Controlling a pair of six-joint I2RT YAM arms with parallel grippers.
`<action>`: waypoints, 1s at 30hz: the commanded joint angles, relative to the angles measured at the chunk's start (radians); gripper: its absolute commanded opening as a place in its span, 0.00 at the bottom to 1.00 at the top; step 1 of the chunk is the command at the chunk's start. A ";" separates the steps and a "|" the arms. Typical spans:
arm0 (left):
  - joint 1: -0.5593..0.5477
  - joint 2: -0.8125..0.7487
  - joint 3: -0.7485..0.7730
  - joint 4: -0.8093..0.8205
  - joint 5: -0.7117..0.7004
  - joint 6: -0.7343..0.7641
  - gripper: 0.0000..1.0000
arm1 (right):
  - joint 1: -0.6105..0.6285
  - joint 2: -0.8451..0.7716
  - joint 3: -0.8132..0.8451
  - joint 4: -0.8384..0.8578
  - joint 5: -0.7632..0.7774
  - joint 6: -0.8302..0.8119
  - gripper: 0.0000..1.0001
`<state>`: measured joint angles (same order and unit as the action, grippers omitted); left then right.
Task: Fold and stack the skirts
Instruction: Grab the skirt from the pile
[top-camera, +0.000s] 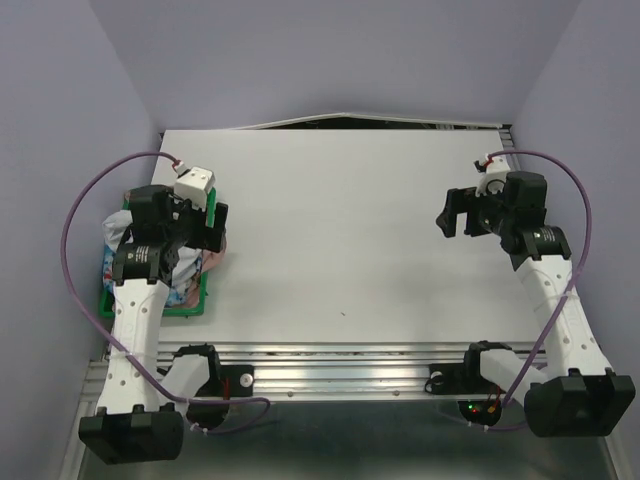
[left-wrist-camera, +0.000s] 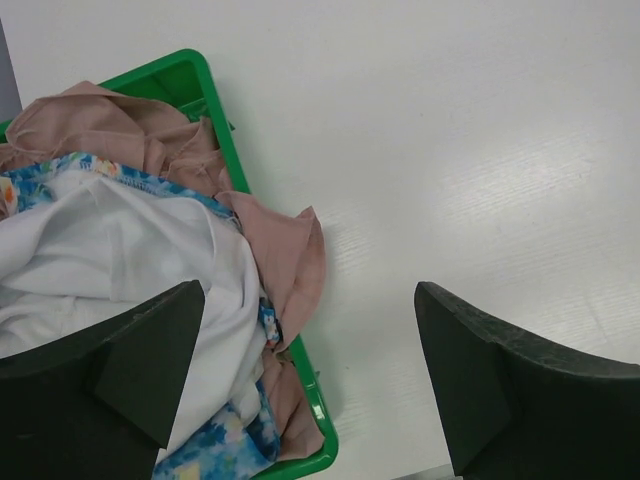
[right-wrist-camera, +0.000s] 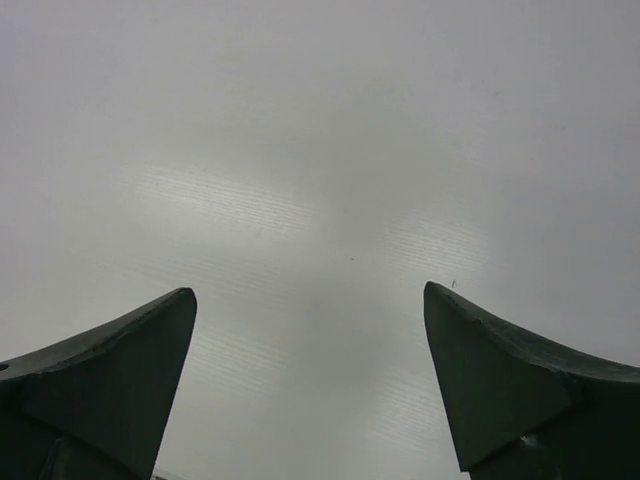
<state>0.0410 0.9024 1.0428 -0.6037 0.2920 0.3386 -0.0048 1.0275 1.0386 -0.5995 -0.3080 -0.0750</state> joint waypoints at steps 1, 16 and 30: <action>0.002 0.044 0.078 -0.005 -0.079 0.034 0.99 | 0.005 0.014 0.044 0.007 -0.036 -0.014 1.00; 0.359 0.545 0.506 -0.146 -0.080 0.258 0.98 | 0.005 0.071 0.032 -0.028 -0.045 -0.045 1.00; 0.402 0.750 0.450 -0.007 -0.198 0.341 0.94 | 0.005 0.118 0.034 -0.028 -0.059 -0.046 1.00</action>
<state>0.4347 1.6535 1.5143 -0.6643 0.1398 0.6434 -0.0048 1.1370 1.0500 -0.6296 -0.3496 -0.1093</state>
